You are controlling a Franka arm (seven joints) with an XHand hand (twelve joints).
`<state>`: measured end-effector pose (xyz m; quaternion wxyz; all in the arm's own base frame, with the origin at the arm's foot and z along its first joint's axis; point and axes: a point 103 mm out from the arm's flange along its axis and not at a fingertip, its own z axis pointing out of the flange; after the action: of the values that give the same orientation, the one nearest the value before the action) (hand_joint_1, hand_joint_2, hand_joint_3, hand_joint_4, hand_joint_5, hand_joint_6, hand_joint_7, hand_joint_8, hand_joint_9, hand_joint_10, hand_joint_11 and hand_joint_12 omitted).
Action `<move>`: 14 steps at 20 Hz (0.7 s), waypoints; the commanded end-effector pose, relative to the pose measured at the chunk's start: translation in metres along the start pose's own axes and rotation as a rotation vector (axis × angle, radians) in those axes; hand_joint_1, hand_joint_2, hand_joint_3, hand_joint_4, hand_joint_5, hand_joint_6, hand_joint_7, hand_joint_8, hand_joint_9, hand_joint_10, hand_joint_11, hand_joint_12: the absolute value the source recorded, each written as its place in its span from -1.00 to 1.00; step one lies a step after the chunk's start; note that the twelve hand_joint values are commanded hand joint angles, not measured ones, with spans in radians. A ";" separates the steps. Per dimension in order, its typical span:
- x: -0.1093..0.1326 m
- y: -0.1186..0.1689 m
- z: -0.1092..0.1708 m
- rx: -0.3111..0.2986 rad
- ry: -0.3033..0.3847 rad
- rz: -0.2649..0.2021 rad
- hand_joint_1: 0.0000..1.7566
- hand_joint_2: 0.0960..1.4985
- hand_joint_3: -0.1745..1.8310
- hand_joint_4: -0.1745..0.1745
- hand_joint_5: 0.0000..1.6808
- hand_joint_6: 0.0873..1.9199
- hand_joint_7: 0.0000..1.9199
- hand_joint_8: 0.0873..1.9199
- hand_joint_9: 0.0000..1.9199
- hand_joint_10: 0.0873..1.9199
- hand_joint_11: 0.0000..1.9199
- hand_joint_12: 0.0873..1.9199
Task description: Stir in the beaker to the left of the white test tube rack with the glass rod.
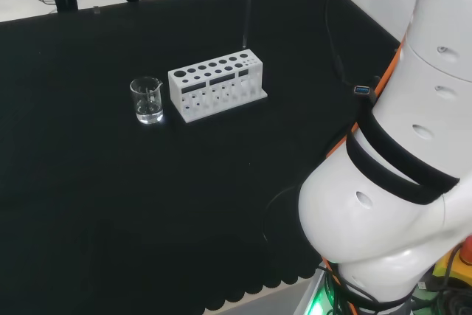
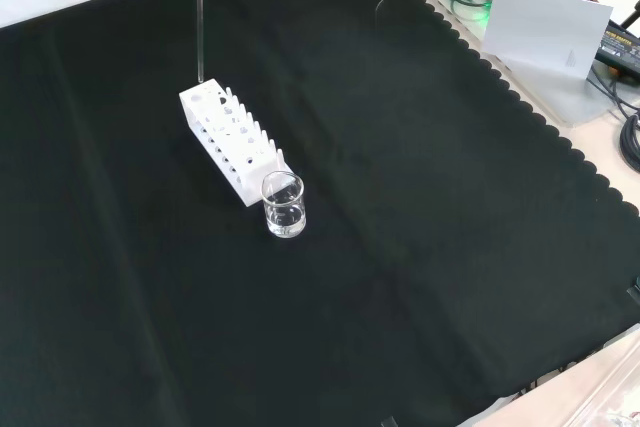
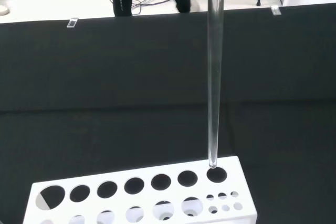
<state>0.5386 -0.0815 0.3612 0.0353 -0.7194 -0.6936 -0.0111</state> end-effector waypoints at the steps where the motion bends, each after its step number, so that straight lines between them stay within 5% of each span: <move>1: 0.007 -0.008 -0.003 0.002 -0.004 -0.015 0.40 0.36 -1.00 -1.00 0.62 -0.67 0.57 -0.05 0.85 -0.48 0.86 -0.39; 14: 0.067 0.006 0.000 0.021 0.014 -0.109 0.40 0.35 -1.00 -1.00 0.62 -0.68 0.57 -0.05 0.85 -0.48 0.86 -0.38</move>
<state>0.5381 -0.0581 0.3638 0.0384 -0.7055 -0.7076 -0.0101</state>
